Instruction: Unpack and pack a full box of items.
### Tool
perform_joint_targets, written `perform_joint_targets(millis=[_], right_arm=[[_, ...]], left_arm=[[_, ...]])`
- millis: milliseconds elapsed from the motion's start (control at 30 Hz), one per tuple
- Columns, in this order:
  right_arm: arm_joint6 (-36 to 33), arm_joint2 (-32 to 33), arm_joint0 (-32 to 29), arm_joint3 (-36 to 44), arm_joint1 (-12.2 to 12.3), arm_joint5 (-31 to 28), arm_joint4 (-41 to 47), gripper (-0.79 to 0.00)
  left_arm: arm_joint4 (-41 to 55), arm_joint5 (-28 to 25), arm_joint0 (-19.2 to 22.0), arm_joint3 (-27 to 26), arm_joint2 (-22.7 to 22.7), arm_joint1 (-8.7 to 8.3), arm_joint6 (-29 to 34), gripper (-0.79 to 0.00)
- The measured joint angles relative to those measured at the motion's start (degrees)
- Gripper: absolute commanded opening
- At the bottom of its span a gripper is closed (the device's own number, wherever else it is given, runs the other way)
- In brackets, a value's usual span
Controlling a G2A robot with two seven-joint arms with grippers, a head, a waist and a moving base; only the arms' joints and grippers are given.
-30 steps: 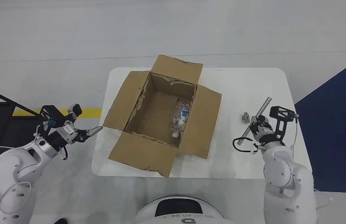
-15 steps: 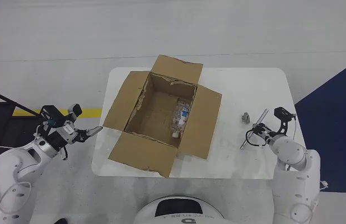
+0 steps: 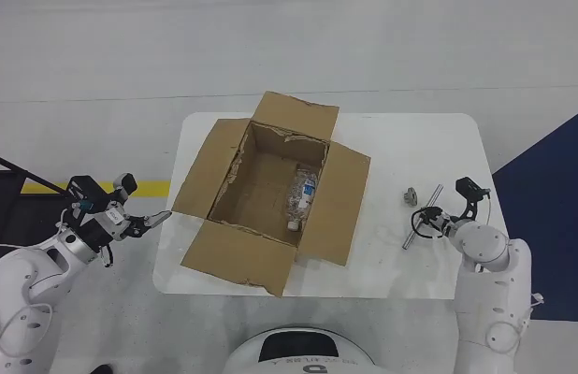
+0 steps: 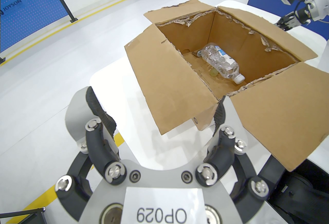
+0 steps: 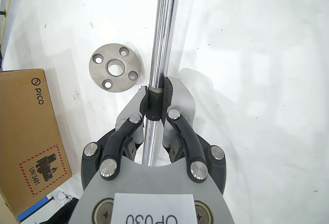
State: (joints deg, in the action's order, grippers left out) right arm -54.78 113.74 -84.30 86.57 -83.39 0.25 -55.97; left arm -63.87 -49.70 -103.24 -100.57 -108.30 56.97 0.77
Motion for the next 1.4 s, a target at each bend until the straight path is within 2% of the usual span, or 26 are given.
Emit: perform_joint_targets(millis=[100, 233, 433, 700, 800, 1400], right_arm=[[0.28, -0.31, 0.24, -0.88, 0.3, -0.04, 0.27, -0.776], [0.47, -0.67, 0.16, -1.6, 0.66, -0.08, 0.8, -0.69], [0.6, -0.81, 0.23, -2.88, 1.25, -0.04, 1.82, -0.631], [0.89, -1.23, -0.01, -3.24, 1.98, 0.32, 3.01, -0.449], [1.05, -1.3, -0.26, -3.01, 2.25, 0.52, 3.46, -0.413], [3.31, -1.53, -5.43, 3.6, 3.31, 2.23, 7.76, -0.4]], left_arm=[[0.0, 0.0, 0.0, 0.0, 0.0, 0.0, 0.0, 0.0], [0.0, 0.0, 0.0, 0.0, 0.0, 0.0, 0.0, 0.0], [0.0, 0.0, 0.0, 0.0, 0.0, 0.0, 0.0, 0.0], [0.0, 0.0, 0.0, 0.0, 0.0, 0.0, 0.0, 0.0], [0.0, 0.0, 0.0, 0.0, 0.0, 0.0, 0.0, 0.0], [0.0, 0.0, 0.0, 0.0, 0.0, 0.0, 0.0, 0.0]])
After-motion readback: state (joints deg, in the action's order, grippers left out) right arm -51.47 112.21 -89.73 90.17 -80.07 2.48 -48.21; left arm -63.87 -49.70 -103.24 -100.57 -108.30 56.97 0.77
